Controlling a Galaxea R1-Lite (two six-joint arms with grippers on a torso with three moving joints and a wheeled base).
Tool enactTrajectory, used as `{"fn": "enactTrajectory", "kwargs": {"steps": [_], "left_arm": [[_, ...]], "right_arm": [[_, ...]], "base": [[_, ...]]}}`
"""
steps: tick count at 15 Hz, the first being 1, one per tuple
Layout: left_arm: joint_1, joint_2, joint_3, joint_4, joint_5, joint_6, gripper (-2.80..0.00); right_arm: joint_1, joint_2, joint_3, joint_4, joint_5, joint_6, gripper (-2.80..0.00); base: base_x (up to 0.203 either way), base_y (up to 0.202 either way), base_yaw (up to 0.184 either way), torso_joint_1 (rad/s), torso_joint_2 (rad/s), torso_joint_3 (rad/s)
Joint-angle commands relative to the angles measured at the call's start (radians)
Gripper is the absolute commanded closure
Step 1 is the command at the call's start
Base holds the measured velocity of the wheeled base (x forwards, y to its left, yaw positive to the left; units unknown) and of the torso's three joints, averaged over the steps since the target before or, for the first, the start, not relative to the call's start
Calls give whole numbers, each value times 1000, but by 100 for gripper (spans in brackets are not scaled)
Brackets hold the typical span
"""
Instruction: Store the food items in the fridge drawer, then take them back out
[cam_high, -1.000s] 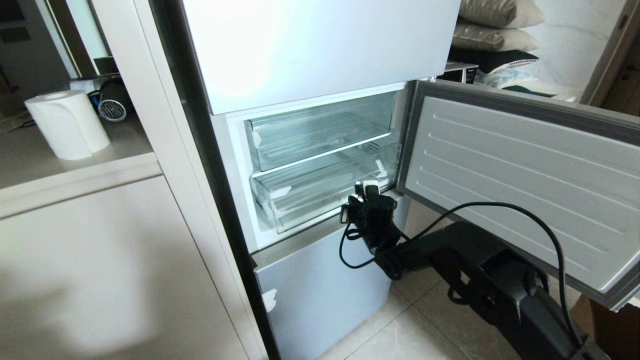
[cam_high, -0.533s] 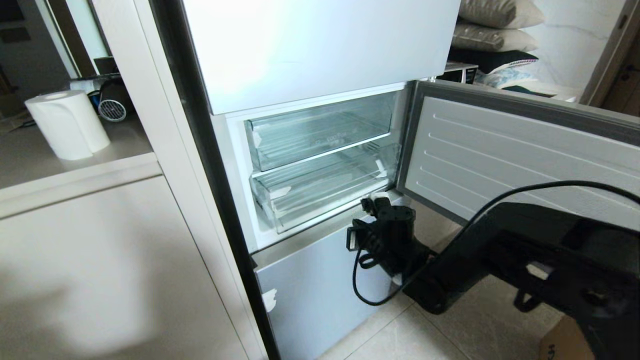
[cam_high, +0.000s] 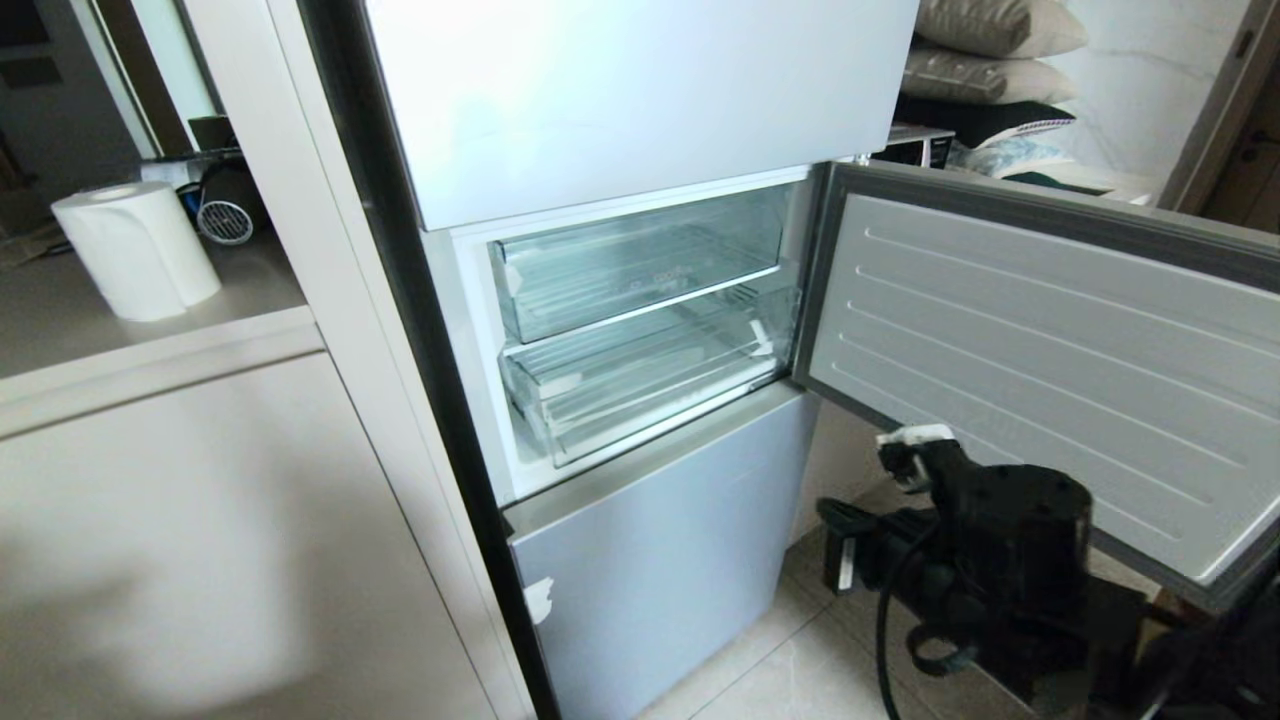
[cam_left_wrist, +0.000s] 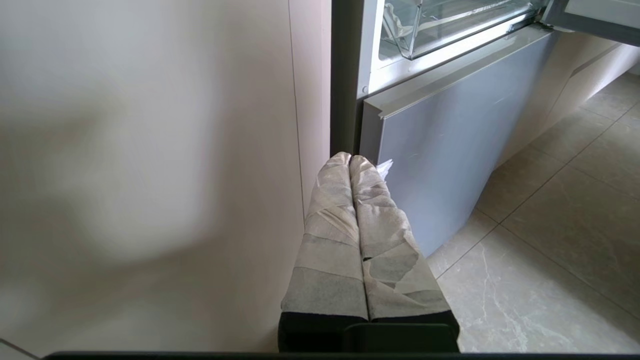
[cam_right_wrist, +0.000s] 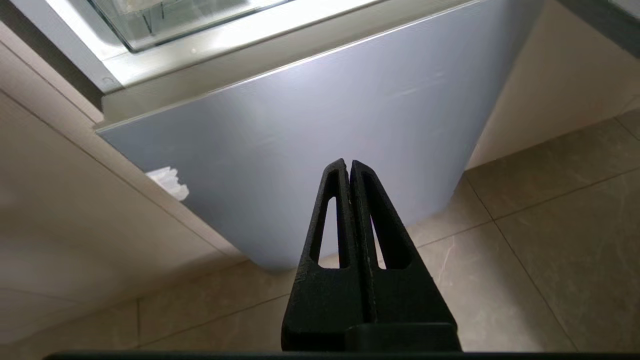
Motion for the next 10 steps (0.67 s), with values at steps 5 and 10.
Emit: {"fn": "enactTrajectory", "kwargs": {"steps": [5, 10], "left_arm": [[0, 0, 0, 0, 0, 0, 0], [0, 0, 0, 3, 1, 7, 0]], "right_arm": [[-43, -117, 294, -311, -11, 10, 0], [-48, -119, 425, -365, -33, 60, 0]], "base": [[0, 0, 0, 0, 0, 0], [0, 0, 0, 0, 0, 0]]}}
